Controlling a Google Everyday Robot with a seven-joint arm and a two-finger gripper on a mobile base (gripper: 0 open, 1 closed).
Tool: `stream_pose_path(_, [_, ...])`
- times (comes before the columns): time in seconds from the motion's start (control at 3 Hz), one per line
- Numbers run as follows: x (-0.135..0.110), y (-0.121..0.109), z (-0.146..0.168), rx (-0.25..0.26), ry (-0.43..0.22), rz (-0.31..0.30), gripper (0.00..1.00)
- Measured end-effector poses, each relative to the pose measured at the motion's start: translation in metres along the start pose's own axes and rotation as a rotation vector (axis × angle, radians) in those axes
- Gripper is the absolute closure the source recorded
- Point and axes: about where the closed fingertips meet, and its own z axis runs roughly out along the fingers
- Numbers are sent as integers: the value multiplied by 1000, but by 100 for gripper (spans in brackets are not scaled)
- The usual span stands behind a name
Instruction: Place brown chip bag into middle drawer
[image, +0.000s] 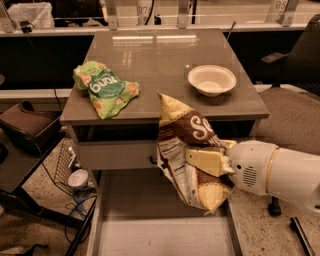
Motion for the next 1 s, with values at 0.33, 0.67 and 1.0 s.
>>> stream_pose_path(0.33, [11,8,21,-9,59,-15,100])
stream_pose_path(0.67, [80,26,82,-62,178,35,100])
stream_pose_path(1.0, [139,29,125,-89,232,97,100])
